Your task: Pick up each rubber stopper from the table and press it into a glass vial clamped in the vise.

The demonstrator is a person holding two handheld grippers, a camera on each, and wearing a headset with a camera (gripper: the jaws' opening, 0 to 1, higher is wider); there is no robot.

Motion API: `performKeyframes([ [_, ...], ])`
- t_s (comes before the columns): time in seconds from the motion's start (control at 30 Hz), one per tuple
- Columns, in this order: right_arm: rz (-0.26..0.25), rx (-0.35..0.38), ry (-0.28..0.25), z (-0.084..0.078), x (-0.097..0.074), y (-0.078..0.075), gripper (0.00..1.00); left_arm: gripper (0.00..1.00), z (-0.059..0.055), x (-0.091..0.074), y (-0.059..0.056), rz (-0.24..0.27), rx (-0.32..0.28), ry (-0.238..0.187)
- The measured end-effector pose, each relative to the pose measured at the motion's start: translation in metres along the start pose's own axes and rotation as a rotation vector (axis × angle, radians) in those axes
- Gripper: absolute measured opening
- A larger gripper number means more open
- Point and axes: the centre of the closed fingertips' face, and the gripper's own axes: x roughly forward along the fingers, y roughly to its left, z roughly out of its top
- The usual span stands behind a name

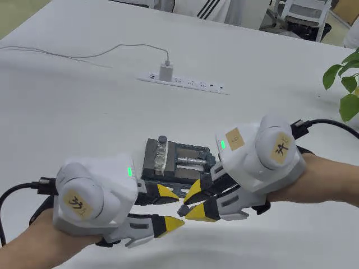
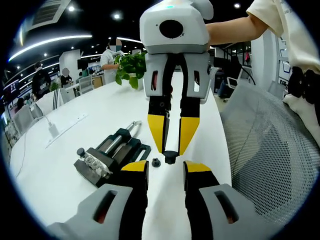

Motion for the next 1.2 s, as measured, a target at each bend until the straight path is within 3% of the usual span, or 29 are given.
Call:
performKeyframes([
  [0.17,0.000,-0.002,0.006,-0.002,0.002,-0.001,0.07,0.39,-0.010,-0.006,0.007,0.035,-0.036,0.018],
  [0.43,0.002,0.004,0.017,-0.007,0.006,-0.002,0.07,0.70,-0.024,-0.018,0.019,0.121,-0.095,0.039],
  [0.5,0.004,0.005,0.018,-0.007,0.006,-0.001,0.07,0.79,-0.028,-0.021,0.027,0.172,-0.112,0.049],
  [0.6,0.007,0.008,0.018,-0.008,0.007,-0.002,0.07,0.95,-0.030,-0.023,0.031,0.197,-0.129,0.053],
  [0.67,0.008,0.011,0.017,-0.008,0.007,-0.002,0.07,0.99,-0.033,-0.025,0.034,0.212,-0.144,0.062],
  [0.77,0.008,0.000,0.022,-0.011,0.008,-0.004,0.07,0.99,-0.038,-0.027,0.034,0.220,-0.154,0.082],
  [1.03,0.014,-0.007,0.039,-0.012,0.005,-0.015,0.07,0.99,-0.041,-0.030,0.034,0.225,-0.179,0.078],
  [1.2,0.015,-0.039,0.067,-0.010,0.004,-0.029,0.07,0.99,-0.042,-0.032,0.034,0.228,-0.192,0.077],
])
